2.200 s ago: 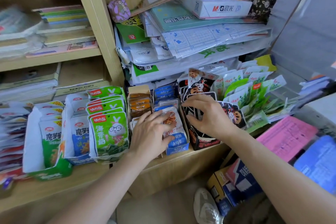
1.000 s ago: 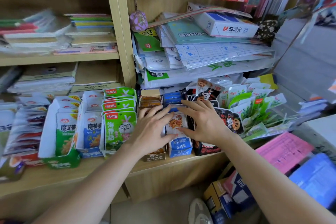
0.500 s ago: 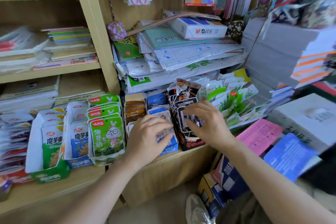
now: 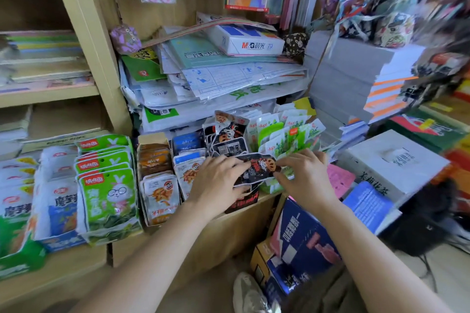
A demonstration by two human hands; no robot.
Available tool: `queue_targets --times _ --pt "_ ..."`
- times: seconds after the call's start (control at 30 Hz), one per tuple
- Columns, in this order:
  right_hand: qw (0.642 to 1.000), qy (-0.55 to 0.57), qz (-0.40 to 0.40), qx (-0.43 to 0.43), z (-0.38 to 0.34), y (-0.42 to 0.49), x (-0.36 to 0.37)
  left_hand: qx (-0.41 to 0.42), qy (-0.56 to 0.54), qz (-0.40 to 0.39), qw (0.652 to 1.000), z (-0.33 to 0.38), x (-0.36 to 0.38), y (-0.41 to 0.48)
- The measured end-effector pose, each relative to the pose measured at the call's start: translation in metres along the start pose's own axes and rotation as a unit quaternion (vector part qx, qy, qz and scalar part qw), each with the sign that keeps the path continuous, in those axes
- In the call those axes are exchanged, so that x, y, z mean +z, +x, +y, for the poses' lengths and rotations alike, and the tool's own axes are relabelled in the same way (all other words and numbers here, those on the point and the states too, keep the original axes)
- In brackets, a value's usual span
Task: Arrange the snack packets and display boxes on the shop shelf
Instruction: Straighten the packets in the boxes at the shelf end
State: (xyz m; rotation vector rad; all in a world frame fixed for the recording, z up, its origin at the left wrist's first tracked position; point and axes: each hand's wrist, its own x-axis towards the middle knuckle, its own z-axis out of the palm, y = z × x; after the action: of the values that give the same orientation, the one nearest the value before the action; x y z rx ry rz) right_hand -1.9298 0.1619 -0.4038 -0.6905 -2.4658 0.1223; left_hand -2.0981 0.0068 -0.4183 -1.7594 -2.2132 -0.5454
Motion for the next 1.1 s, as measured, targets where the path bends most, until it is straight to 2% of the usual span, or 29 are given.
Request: queue_targets --times 0.1,0.23,0.3,0.37,0.43,0.5,0.7,0.77,0.87,0.97,1.03,1.1 --pt "0.997 0.064 0.041 -0.011 -0.016 0.006 -0.001 -0.022 -0.05 0.044 0.998 -0.01 -0.011 -0.002" --pt "0.968 0.243 0.021 0.057 -0.035 0.011 -0.008 -0.124 -0.124 0.151 0.973 -0.027 -0.029 -0.01" --pt "0.967 0.244 -0.023 0.064 -0.041 0.017 -0.007 -0.19 -0.15 0.199 0.95 -0.036 -0.036 -0.009" --pt "0.972 0.209 -0.1 0.034 -0.045 0.021 -0.001 -0.243 -0.178 0.228 0.926 -0.043 -0.039 -0.009" --pt "0.972 0.172 -0.159 -0.006 -0.051 0.025 0.011 -0.266 -0.215 0.243 0.908 -0.048 -0.04 -0.011" --pt "0.974 0.145 -0.174 -0.015 -0.055 0.028 0.024 -0.276 -0.255 0.244 0.894 -0.051 -0.04 -0.014" --pt "0.992 0.054 -0.115 -0.025 -0.057 0.032 0.045 -0.32 -0.367 0.231 0.842 -0.066 -0.038 -0.017" --pt "0.993 0.039 -0.114 -0.014 -0.063 0.031 0.048 -0.338 -0.39 0.233 0.824 -0.066 -0.039 -0.016" --pt "0.99 0.023 -0.137 -0.016 -0.072 0.032 0.052 -0.34 -0.399 0.241 0.817 -0.062 -0.042 -0.014" --pt "0.977 0.148 -0.143 0.045 -0.066 0.039 0.046 -0.329 -0.413 0.236 0.816 -0.061 -0.041 -0.013" --pt "0.965 0.223 -0.084 0.112 -0.055 0.045 0.036 -0.325 -0.405 0.233 0.822 -0.063 -0.04 -0.013" --pt "0.956 0.251 -0.008 0.151 -0.043 0.046 0.028 -0.336 -0.393 0.232 0.824 -0.062 -0.04 -0.012"
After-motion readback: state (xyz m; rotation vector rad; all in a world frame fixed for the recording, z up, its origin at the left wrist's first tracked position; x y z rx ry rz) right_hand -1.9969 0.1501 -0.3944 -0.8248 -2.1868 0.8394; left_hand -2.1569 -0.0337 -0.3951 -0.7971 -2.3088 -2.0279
